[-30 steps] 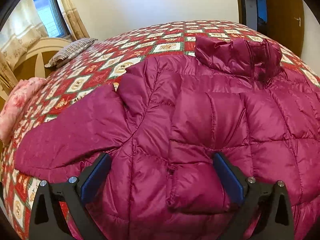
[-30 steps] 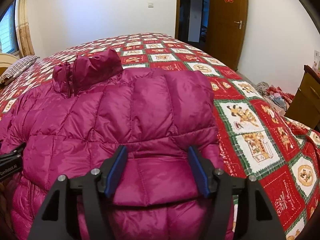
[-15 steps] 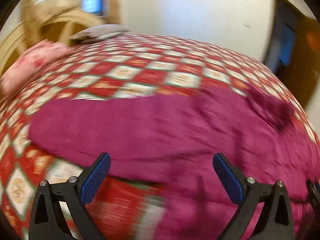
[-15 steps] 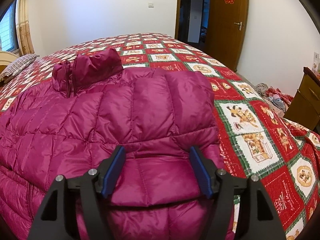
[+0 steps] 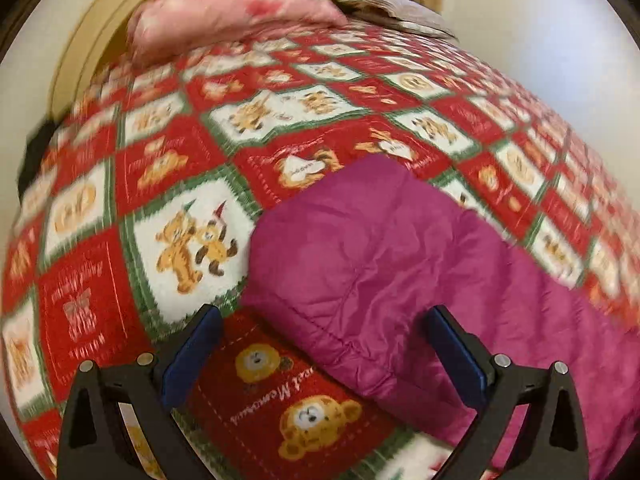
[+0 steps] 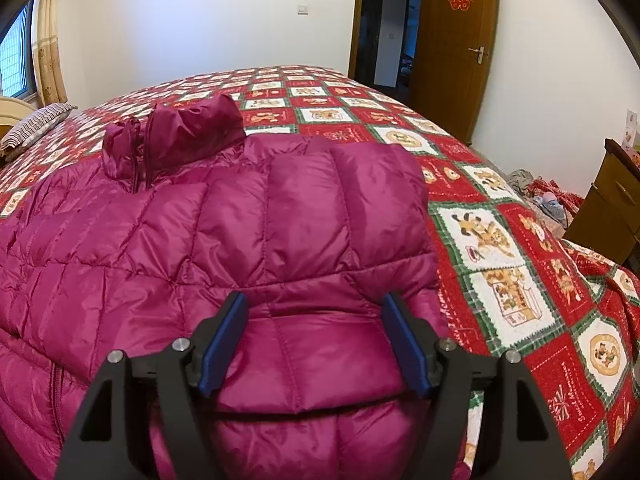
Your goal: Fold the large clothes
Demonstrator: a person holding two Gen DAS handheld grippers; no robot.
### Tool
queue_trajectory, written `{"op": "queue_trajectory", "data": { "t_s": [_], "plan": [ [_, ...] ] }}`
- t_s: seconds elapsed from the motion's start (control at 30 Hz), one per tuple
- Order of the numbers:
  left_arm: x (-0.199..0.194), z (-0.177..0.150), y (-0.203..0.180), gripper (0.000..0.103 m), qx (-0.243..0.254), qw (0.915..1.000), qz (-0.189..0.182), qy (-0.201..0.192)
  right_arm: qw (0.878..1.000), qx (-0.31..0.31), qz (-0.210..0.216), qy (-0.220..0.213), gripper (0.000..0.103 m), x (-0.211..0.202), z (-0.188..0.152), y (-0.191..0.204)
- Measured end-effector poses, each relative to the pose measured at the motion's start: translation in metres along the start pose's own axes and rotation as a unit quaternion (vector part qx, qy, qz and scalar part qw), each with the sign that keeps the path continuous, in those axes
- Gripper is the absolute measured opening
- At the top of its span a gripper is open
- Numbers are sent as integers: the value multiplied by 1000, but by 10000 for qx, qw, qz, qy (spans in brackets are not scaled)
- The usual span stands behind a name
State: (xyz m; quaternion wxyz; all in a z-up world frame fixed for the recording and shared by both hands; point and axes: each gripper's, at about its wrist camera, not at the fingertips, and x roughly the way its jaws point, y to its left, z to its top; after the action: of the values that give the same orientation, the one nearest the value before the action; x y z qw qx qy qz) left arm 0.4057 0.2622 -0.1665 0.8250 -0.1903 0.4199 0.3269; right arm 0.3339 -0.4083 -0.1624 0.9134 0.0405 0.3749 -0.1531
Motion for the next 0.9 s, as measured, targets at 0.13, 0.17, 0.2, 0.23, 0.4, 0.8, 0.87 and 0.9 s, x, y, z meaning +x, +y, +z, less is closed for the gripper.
{"op": "queue_trajectory", "data": {
  "t_s": [0.13,0.17,0.2,0.23,0.4,0.8,0.87,0.9],
  "plan": [
    [-5,-14,-13,73,460,9984,73,-320,10000,-5,-8,1,73,0,0,0],
    [-9,-14,-12,54,435,9984,18,-368,10000,-4,-6,1,73,0,0,0],
    [-13,-14,-12,46,425,9982,-13,-416,10000,-4,-5,0,73,0,0,0],
    [-14,-12,-11,33,443,9980,-79,-436,10000,-5,-5,0,73,0,0,0],
    [-25,-7,-23,10,523,9960,-530,-489,10000,-5,-7,-1,73,0,0,0],
    [-195,-49,-154,9,2107,9235,-2212,-2320,10000,7,6,-5,74,0,0,1],
    [-225,-76,-182,9,2514,8969,-2605,-2540,10000,6,3,-7,74,0,0,1],
    [-240,-93,-198,9,2738,8808,-2833,-2626,10000,8,4,-7,74,-1,0,1]
  ]
}}
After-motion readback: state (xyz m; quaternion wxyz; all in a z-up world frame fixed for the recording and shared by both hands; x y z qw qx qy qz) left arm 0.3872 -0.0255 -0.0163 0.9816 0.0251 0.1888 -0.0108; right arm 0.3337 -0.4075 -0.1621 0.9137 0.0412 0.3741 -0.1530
